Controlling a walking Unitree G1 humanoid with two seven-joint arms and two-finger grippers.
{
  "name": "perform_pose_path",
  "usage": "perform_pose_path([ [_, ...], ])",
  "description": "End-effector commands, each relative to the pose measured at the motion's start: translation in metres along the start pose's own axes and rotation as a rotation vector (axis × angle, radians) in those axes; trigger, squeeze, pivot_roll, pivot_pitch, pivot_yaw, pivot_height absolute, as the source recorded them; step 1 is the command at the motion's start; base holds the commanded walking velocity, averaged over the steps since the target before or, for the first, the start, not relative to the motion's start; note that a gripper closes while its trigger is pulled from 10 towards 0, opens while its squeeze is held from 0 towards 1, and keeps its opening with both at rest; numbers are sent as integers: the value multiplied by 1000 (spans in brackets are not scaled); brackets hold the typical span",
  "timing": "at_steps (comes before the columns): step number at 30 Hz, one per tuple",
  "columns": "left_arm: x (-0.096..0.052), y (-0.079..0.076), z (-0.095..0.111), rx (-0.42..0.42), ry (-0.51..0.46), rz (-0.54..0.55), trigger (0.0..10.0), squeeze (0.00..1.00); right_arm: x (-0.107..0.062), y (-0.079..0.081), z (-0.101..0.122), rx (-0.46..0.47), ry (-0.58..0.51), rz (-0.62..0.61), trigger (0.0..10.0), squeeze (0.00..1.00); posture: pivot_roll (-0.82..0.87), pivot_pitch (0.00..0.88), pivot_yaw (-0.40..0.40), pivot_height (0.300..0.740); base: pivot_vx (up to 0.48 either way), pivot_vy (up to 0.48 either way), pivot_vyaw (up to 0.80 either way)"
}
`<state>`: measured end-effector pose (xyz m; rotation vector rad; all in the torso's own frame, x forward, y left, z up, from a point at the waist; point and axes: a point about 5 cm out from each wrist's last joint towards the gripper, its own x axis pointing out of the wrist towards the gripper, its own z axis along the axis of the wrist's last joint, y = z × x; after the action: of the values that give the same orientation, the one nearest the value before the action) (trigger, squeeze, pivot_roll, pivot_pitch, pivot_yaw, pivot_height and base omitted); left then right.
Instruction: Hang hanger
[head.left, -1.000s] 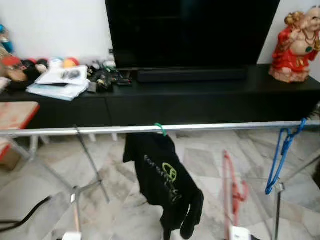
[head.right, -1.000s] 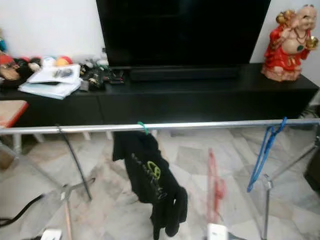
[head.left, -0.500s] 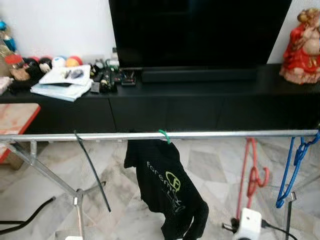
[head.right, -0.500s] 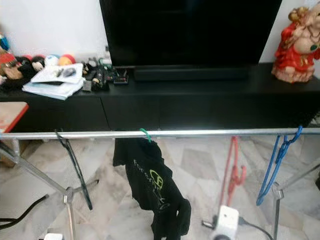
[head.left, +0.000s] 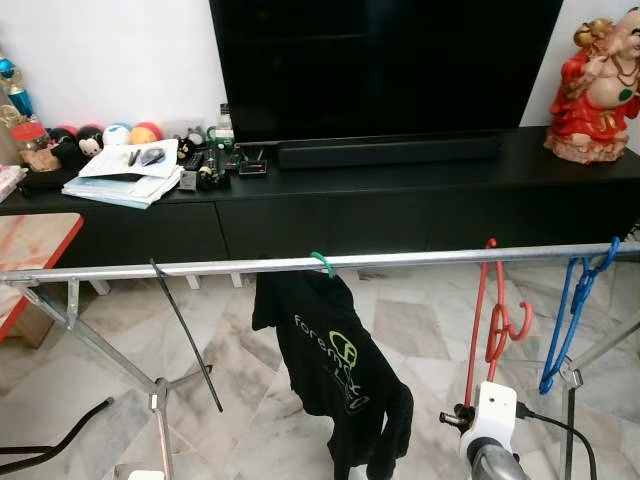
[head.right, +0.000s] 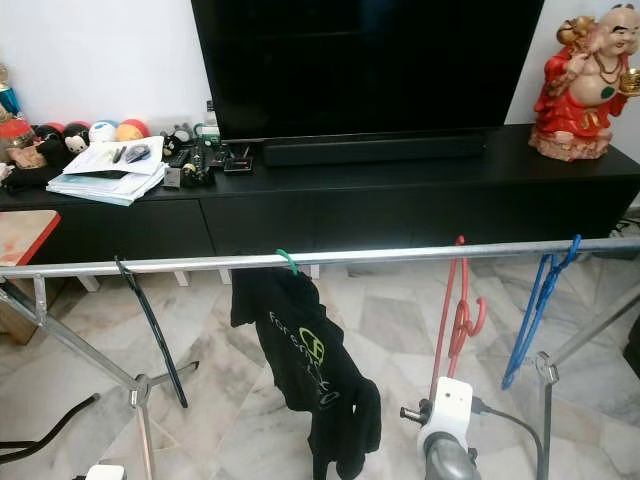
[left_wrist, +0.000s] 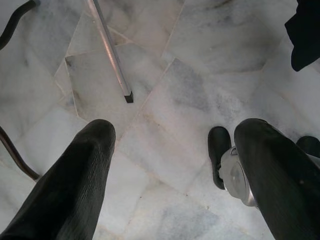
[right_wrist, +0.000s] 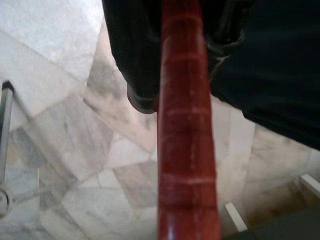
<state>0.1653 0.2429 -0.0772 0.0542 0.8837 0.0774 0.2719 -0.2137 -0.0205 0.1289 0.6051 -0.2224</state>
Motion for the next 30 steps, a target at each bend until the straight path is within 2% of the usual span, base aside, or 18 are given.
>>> perform_pose_path([
  [1,-2,3,-5,9,22,5,10000,0,4,1,19,14,-46,16,10000,0,21,50,54,740,0,0,0],
  [6,0,0,-1,10,7,-3,10000,0,7,1,34,1,-76,18,10000,0,21,49,53,740,0,0,0],
  [9,0,-2,1,10,-1,-8,10000,0,7,1,35,-10,-65,22,10000,0,22,49,53,740,0,0,0],
  [10,1,-4,3,10,-9,-16,10000,0,8,3,34,-34,-23,28,10000,0,22,50,54,740,0,0,0],
  [13,2,-6,4,10,-18,-22,10000,0,9,6,36,-61,9,45,10000,0,23,54,54,740,0,0,0],
  [17,2,-6,5,11,-23,-26,10000,0,11,10,42,-88,13,60,10000,0,24,53,55,740,0,0,0],
  [19,2,-6,6,11,-31,-30,10000,0,12,12,48,-151,11,66,10000,0,25,53,53,740,0,0,0],
  [23,2,-5,8,11,-41,-34,10000,0,12,13,54,-167,0,61,10000,0,25,53,53,740,0,0,0],
  [26,2,-5,9,11,-44,-38,10000,0,13,14,56,-259,10,71,10000,0,23,52,53,740,0,0,0],
  [30,2,-5,9,12,-46,-38,10000,0,13,14,57,-264,19,78,10000,0,25,51,52,740,0,0,0],
])
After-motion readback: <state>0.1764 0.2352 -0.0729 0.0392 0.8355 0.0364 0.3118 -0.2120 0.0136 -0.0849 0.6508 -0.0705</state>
